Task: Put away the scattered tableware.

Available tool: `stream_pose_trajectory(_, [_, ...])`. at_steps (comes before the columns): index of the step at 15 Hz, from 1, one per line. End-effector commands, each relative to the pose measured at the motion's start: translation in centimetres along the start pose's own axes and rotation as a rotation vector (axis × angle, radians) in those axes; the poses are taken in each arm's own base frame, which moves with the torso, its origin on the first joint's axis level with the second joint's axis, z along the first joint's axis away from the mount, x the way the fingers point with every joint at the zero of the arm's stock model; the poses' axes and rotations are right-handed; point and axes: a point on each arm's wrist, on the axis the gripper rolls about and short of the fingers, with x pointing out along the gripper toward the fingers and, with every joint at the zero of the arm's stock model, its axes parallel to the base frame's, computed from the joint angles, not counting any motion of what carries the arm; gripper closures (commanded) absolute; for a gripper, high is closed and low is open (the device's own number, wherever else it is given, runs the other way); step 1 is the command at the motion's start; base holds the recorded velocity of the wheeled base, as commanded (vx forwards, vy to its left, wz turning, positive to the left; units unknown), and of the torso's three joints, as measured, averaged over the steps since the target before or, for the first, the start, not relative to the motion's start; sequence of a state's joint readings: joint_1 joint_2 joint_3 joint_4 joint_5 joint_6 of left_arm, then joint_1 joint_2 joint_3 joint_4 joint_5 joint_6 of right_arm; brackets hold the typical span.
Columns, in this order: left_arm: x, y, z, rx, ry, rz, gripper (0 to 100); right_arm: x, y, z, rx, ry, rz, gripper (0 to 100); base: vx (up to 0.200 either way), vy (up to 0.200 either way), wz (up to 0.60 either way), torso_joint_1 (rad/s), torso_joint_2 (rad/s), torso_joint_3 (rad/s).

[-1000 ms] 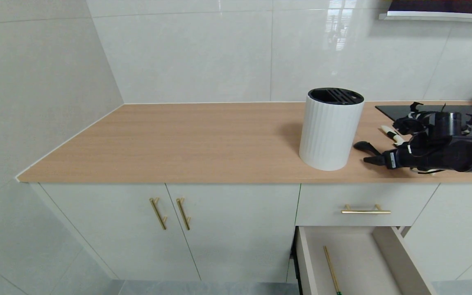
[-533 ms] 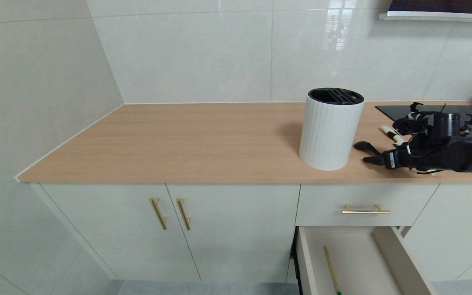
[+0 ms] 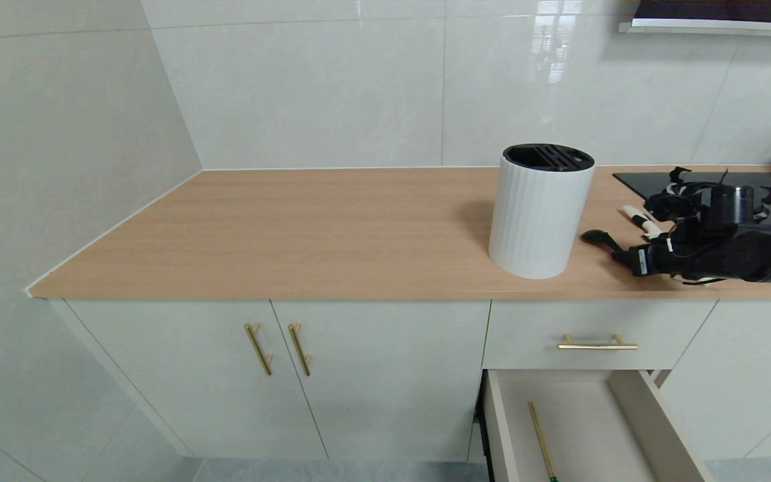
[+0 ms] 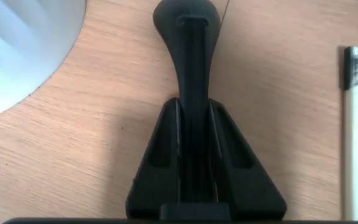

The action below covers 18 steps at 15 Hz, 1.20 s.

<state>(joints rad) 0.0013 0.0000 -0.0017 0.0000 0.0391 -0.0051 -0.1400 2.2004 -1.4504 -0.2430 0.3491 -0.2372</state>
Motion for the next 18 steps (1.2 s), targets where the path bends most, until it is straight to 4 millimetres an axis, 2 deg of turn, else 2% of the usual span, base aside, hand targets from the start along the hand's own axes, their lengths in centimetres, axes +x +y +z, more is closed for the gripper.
stream_pose_trajectory(1, [0.0,0.0,0.0,0.001,0.002,0.001,0,-0.1,0.0,0.1,-0.001,-0.001,-0.001,100,0.0,0.0,0.0,0.0,0.0,0.0])
stream_pose_trajectory(2, [0.0,0.0,0.0,-0.001,0.002,0.001,0,-0.3,0.2,0.4,0.008,-0.003,-0.005,100,0.0,0.0,0.0,0.0,0.0,0.0])
stream_pose_trajectory(4, [0.0,0.0,0.0,-0.001,0.002,0.001,0,-2.2,0.7,1.9,0.045,-0.022,-0.031,100,0.0,0.0,0.0,0.0,0.0,0.0])
stream_pose_trajectory(7, [0.0,0.0,0.0,0.001,0.002,0.001,0,-7.8,2.9,4.1,0.185,0.032,-0.115,100,0.0,0.0,0.0,0.0,0.0,0.0])
stream_pose_trajectory(8, [0.0,0.0,0.0,-0.001,0.002,0.001,0,-9.5,3.6,4.2,0.21,0.04,-0.146,100,0.0,0.0,0.0,0.0,0.0,0.0])
stream_pose_trajectory(9, [0.0,0.0,0.0,-0.001,0.002,0.001,0,-10.4,3.9,4.2,0.211,0.04,-0.171,100,0.0,0.0,0.0,0.0,0.0,0.0])
stream_pose_trajectory(11, [0.0,0.0,0.0,-0.001,0.002,0.001,0,-13.5,6.3,2.8,0.261,0.074,-0.259,100,0.0,0.0,0.0,0.0,0.0,0.0])
stream_pose_trajectory(13, [0.0,0.0,0.0,0.001,0.002,0.001,0,-16.5,8.0,1.7,0.302,0.074,-0.264,100,0.0,0.0,0.0,0.0,0.0,0.0])
stream_pose_trajectory(16, [0.0,0.0,0.0,-0.001,0.002,0.001,0,-19.8,10.4,-0.3,0.289,0.081,-0.245,100,0.0,0.0,0.0,0.0,0.0,0.0])
stream_pose_trajectory(17, [0.0,0.0,0.0,0.001,0.002,0.001,0,-20.2,10.7,-0.6,0.285,0.081,-0.243,100,0.0,0.0,0.0,0.0,0.0,0.0])
stream_pose_trajectory(18, [0.0,0.0,0.0,-0.001,0.002,0.001,0,-21.0,11.7,-1.7,0.272,0.1,-0.23,100,0.0,0.0,0.0,0.0,0.0,0.0])
